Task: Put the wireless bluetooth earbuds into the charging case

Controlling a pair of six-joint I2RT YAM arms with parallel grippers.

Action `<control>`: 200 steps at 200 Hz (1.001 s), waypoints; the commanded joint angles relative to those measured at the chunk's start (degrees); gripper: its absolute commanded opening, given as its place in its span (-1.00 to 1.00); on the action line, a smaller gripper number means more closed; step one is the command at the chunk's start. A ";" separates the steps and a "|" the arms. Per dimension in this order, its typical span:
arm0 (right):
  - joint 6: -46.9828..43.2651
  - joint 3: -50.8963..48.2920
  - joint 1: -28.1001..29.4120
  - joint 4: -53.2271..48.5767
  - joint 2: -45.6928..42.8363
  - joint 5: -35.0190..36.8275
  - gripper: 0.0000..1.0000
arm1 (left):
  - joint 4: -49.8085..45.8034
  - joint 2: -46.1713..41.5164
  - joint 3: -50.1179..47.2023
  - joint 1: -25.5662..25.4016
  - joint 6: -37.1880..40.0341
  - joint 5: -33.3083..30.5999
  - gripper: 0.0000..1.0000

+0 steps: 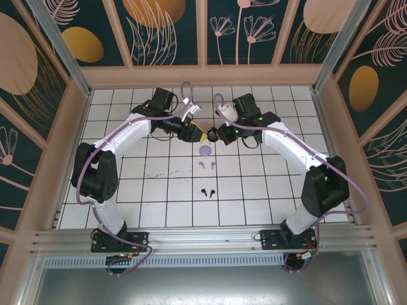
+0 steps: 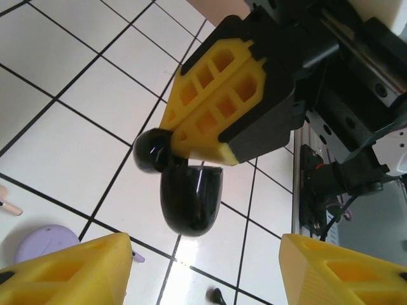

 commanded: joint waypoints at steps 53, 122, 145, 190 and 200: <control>-0.98 4.28 2.75 -1.06 2.28 -1.92 -1.00 | -4.01 3.68 3.69 0.24 3.59 5.29 0.19; -0.97 5.69 4.74 -1.62 2.71 -0.35 -1.00 | -9.54 5.86 6.61 0.24 8.14 6.67 -0.04; -0.86 5.93 5.00 -1.60 2.71 -0.23 -1.00 | -10.01 5.96 6.95 0.22 8.74 7.23 -0.14; -0.80 6.00 5.10 -1.46 2.82 0.40 -1.00 | -10.36 6.11 7.29 0.24 9.24 7.77 -0.43; -0.68 6.02 5.12 -1.50 2.81 0.51 -1.00 | -10.32 6.23 7.24 0.24 9.29 7.93 -0.51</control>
